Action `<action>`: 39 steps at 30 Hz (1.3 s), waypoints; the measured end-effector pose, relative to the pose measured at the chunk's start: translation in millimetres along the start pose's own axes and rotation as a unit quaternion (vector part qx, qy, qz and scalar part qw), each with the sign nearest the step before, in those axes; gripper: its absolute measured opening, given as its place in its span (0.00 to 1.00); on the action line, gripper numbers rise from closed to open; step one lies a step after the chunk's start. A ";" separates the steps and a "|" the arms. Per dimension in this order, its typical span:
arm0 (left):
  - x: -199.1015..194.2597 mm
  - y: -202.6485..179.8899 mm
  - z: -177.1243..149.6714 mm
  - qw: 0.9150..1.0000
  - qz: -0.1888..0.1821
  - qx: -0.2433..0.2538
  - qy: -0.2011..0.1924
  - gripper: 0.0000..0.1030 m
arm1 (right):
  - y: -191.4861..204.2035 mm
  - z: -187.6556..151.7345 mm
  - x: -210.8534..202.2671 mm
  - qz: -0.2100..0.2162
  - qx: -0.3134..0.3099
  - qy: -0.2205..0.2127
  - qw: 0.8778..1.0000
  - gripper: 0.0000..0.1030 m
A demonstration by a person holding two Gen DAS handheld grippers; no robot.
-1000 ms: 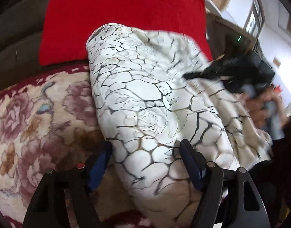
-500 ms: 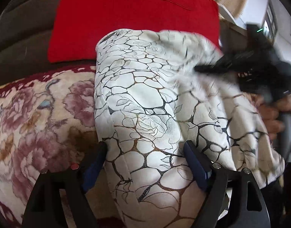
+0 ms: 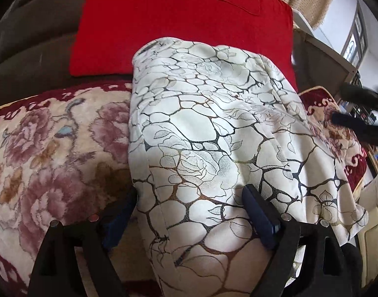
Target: Fold large clothes
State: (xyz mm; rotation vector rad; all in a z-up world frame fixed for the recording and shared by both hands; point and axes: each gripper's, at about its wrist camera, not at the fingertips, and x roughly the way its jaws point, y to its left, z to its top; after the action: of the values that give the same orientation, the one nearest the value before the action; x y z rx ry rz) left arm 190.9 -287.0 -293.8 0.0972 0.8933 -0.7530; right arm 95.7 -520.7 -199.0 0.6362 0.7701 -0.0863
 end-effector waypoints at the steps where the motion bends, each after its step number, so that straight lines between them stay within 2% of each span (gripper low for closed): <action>1: -5.7 -1.2 -1.3 1.000 0.006 0.002 -0.004 0.85 | 8.7 -6.2 1.7 0.014 -0.006 0.008 1.000 0.54; 5: -35.2 3.3 -5.8 0.998 0.035 0.021 -0.039 0.85 | 22.9 -34.8 14.5 0.094 0.005 0.040 0.995 0.40; 6: -41.1 5.4 -7.3 0.998 0.043 0.022 -0.046 0.85 | 19.4 -41.5 24.3 0.087 0.007 0.055 0.995 0.38; 8: -48.7 11.6 -10.7 0.996 0.064 0.027 -0.052 0.85 | 2.6 -56.6 43.3 0.047 0.013 0.084 0.995 0.26; 9: -48.2 13.6 -12.6 0.996 0.073 0.032 -0.048 0.85 | -7.3 -60.4 49.3 0.031 0.016 0.092 0.995 0.08; 10: -45.1 14.8 -13.3 0.996 0.076 0.038 -0.042 0.85 | -16.4 -63.1 52.7 0.007 0.011 0.093 0.996 0.00; 13: -41.2 15.3 -16.4 0.994 0.080 0.052 -0.044 0.85 | -33.5 -64.3 57.2 0.014 0.026 0.093 0.995 0.00; 17: -15.6 20.7 -10.4 0.996 0.079 0.043 -0.009 0.87 | -22.4 -58.0 76.8 -0.049 -0.010 0.091 0.995 0.00; 20: -12.7 16.6 -6.5 0.995 0.087 0.049 -0.010 0.87 | -41.8 -43.8 91.3 -0.027 0.033 0.088 0.995 0.00; 22: -15.7 17.8 -6.2 0.995 0.086 0.045 -0.010 0.87 | -52.8 -34.4 94.1 -0.012 0.061 0.101 0.993 0.00; 26: -22.9 17.3 -7.9 0.995 0.089 0.040 -0.018 0.87 | -48.1 -17.2 80.9 -0.005 0.066 0.130 0.989 0.01; 29: -22.8 14.5 -7.8 0.994 0.093 0.045 -0.020 0.87 | -32.1 9.2 56.4 0.012 0.061 0.099 0.993 0.07; 32: -20.9 14.0 -6.8 0.994 0.096 0.046 -0.020 0.87 | -12.6 45.4 49.4 -0.005 0.028 0.049 0.998 0.08; 35: -20.0 12.6 -7.7 0.993 0.099 0.056 -0.022 0.87 | -10.1 82.2 69.4 -0.026 0.016 0.030 0.999 0.08; 36: -19.5 12.1 -7.4 0.993 0.099 0.058 -0.023 0.87 | -10.7 93.5 86.4 -0.050 0.016 0.030 0.998 0.08; 38: -18.2 12.6 -5.9 0.993 0.096 0.058 -0.023 0.87 | -31.0 104.6 118.5 -0.077 0.035 0.048 0.995 0.06; 39: -18.1 12.9 -5.5 0.994 0.093 0.055 -0.025 0.87 | -43.9 106.0 142.2 -0.090 0.047 0.074 0.992 0.05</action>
State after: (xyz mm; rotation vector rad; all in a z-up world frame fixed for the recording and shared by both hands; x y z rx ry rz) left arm 188.2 -265.3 -286.9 0.2549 0.7840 -0.6286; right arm 251.6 -594.6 -259.4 0.6654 0.9719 -0.2441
